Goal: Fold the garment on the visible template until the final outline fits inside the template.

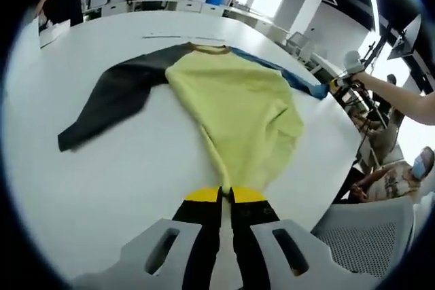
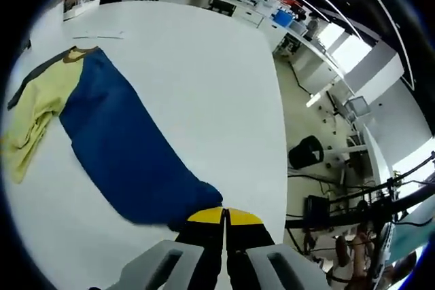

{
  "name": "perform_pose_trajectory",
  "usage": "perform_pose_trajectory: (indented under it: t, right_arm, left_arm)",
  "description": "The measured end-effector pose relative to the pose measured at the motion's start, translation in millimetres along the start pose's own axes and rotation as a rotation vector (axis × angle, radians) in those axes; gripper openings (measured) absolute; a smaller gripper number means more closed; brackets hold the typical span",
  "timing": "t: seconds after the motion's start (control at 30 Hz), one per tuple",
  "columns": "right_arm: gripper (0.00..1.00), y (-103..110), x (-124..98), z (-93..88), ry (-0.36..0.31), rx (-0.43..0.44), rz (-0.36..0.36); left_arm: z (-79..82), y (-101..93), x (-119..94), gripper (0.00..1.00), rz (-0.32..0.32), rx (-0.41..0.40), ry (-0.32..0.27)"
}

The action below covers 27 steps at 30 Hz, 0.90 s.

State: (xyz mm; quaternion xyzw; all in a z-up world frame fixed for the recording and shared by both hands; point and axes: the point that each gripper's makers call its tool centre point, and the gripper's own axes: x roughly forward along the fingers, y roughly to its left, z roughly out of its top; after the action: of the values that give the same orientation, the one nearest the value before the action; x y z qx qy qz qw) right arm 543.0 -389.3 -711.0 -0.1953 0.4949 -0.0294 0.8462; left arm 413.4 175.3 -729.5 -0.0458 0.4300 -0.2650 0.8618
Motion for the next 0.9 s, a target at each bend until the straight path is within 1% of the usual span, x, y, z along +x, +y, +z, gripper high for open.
perform_pose_trajectory:
  t: [0.1,0.13,0.2,0.23,0.27,0.3,0.33,0.37,0.4,0.43,0.47,0.57,0.67,0.73,0.77,0.9]
  right_arm:
    - [0.0,3,1,-0.6,-0.004,0.057,0.015]
    - [0.0,3,0,0.1,-0.009,0.063,0.011]
    - [0.0,6,-3,4.2,-0.036,0.089,0.009]
    - [0.0,10,-4,7.7,-0.057,0.11,0.024]
    - [0.0,19,-7,13.8,-0.091,0.137,0.057]
    - [0.0,25,-10,16.1,-0.101,0.137,0.087]
    - [0.03,32,-14,20.2,-0.118,0.158,0.107]
    - [0.08,38,-17,24.2,-0.137,0.156,0.125]
    - [0.14,48,-22,31.6,-0.172,0.132,0.16]
    - [0.17,55,-25,34.9,-0.185,0.12,0.174]
    - [0.19,65,-30,38.6,-0.194,0.096,0.199]
    - [0.25,83,-37,47.3,-0.218,0.052,0.233]
    - [0.31,111,-47,57.9,-0.248,-0.001,0.298]
    - [0.33,125,-51,61.0,-0.251,-0.023,0.328]
    - [0.33,136,-54,64.7,-0.264,-0.052,0.358]
    - [0.35,165,-62,73.8,-0.287,-0.096,0.42]
  left_arm:
    - [-0.8,0.5,1,0.02,0.006,0.008,0.002]
    - [-0.9,1.3,2,0.02,0.012,0.008,0.003]
    - [-1.7,2.7,2,0.03,0.02,0.013,0.007]
    - [-1.5,3.3,2,0.03,0.025,0.018,0.005]
    - [-1.7,4.4,1,0.04,0.031,0.036,0.006]
    - [-1.1,5.6,0,0.07,0.039,0.046,0.002]
    - [1.5,6.0,0,0.1,0.04,0.071,-0.012]
    - [2.9,6.2,-1,0.11,0.041,0.086,-0.017]
    - [3.3,6.7,-1,0.12,0.044,0.087,-0.015]
    - [5.4,6.4,-2,0.13,0.04,0.093,-0.021]
    - [6.7,6.6,-3,0.14,0.04,0.093,-0.027]
    - [9.5,6.5,-3,0.16,0.04,0.132,-0.031]
    - [8.9,5.7,-3,0.2,0.034,0.161,-0.027]
    - [5.6,6.1,-2,0.21,0.039,0.186,-0.007]
    - [3.9,6.5,-2,0.21,0.042,0.2,0.003]
    - [1.6,8.2,-2,0.21,0.047,0.226,0.015]
